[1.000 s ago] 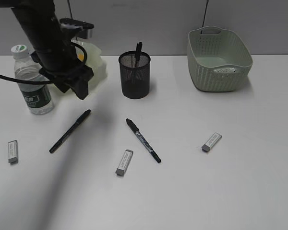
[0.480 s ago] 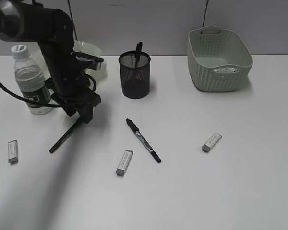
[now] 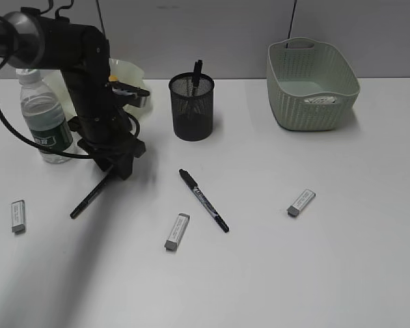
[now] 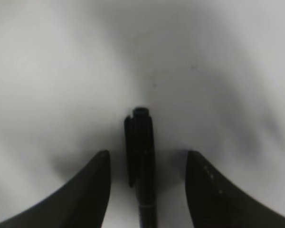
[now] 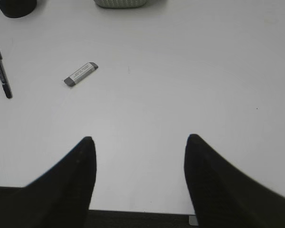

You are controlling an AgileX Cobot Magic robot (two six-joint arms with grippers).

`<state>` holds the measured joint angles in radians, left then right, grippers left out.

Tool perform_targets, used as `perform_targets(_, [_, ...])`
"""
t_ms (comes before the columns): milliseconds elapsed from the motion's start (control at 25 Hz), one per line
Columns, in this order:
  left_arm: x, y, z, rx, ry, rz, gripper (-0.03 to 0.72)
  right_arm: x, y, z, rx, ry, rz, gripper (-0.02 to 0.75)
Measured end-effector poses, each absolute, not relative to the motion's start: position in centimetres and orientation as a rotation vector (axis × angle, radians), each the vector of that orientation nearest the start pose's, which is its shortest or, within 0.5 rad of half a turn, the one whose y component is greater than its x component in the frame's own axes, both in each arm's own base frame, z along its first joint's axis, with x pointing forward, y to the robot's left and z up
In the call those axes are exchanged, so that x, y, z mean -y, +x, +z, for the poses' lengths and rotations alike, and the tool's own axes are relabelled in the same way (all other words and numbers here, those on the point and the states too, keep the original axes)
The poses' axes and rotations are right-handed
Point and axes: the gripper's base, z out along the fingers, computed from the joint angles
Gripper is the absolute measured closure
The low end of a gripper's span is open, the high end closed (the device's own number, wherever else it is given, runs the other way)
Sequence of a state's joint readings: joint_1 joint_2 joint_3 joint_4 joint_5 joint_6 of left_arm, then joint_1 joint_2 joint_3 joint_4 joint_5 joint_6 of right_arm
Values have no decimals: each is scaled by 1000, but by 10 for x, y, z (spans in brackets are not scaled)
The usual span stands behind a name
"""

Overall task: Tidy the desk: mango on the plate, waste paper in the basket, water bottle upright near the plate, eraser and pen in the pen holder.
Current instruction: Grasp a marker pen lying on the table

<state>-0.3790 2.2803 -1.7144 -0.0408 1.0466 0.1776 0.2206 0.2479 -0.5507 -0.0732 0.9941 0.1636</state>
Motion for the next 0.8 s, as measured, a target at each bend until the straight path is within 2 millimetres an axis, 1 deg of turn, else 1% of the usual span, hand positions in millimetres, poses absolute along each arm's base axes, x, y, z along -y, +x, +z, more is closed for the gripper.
perform_targets(80, [170,417,124,-2988,823,-61,301,-2,34,294,-2174,-70,130,269])
perform_targets(160, [169,418,124,-2986,825,-56,333,-2,34,294,-2174,-71,129,269])
perform_targets(280, [168,418,124,-2980,838,-31,421,-2,34,294,-2174,-71,129,272])
perform_targets(360, [167,419,124,-2975,841,-20,497,-2,35,294,-2173,-71,129,279])
perform_targets(440, [167,420,124,-2971,847,-8,552,-2,35,294,-2173,-71,129,281])
perform_targets(480, [167,419,124,-2973,843,-16,561,-2,35,294,-2173,-71,129,281])
perform_targets(720, [167,419,124,-2973,840,-21,561,-2,35,294,-2173,-71,129,281])
perform_targets(800, [168,419,127,-2973,836,-29,561,-2,35,294,-2173,-71,129,281])
